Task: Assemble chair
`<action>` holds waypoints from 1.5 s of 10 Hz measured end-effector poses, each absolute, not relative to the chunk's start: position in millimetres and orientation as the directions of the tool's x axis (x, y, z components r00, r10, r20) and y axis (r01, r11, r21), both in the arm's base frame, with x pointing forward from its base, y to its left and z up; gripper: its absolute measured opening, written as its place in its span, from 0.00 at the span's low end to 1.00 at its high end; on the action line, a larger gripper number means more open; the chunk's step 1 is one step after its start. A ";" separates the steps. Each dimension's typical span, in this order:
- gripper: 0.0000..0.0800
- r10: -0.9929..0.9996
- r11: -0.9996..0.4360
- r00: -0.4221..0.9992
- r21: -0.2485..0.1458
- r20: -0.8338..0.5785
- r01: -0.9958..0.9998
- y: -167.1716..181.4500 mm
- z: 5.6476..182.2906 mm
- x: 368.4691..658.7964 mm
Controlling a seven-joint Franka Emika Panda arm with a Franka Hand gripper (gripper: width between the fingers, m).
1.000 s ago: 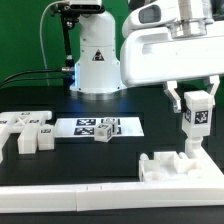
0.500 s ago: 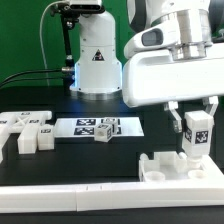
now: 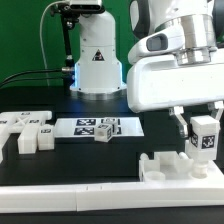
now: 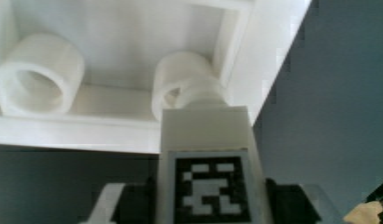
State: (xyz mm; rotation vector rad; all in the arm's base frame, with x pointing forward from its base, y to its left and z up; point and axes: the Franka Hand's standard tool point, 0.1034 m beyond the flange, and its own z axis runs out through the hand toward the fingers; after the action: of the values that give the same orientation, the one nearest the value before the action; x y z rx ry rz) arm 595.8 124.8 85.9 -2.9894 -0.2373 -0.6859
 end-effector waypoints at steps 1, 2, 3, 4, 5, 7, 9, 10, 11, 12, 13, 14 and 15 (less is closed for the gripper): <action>0.36 0.135 -0.986 0.887 -0.029 0.442 0.164 124.8 86.0 597.9; 0.36 0.138 -0.986 0.885 -0.026 0.445 0.166 123.7 86.0 598.6; 0.36 0.143 -0.985 0.884 -0.022 0.446 0.171 121.7 86.0 599.1; 0.36 0.143 -0.985 0.884 -0.022 0.446 0.171 121.9 86.0 599.4; 0.36 0.143 -0.985 0.884 -0.022 0.446 0.171 121.9 85.9 599.5; 0.36 0.151 -0.984 0.881 -0.017 0.449 0.177 118.9 86.1 599.9; 0.36 0.156 -0.984 0.880 -0.011 0.448 0.180 113.7 86.5 600.8; 0.36 0.156 -0.984 0.881 -0.010 0.447 0.179 112.7 86.3 600.9; 0.36 0.155 -0.984 0.881 -0.010 0.447 0.179 112.3 85.7 600.8; 0.36 0.155 -0.984 0.882 -0.010 0.445 0.179 112.0 84.4 600.3; 0.36 0.155 -0.984 0.882 -0.010 0.444 0.178 111.9 84.8 600.3; 0.36 0.155 -0.984 0.882 -0.010 0.445 0.179 112.0 86.0 600.6; 0.36 0.156 -0.984 0.882 -0.010 0.445 0.179 111.6 85.3 600.1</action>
Offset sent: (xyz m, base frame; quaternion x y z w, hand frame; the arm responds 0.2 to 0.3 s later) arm 0.0035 -0.0044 -0.0048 -0.0085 -0.0007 -0.0094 0.9999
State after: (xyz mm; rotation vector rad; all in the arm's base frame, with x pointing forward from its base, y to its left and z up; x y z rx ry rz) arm 600.1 111.6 85.3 -2.9984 -0.2674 -0.7021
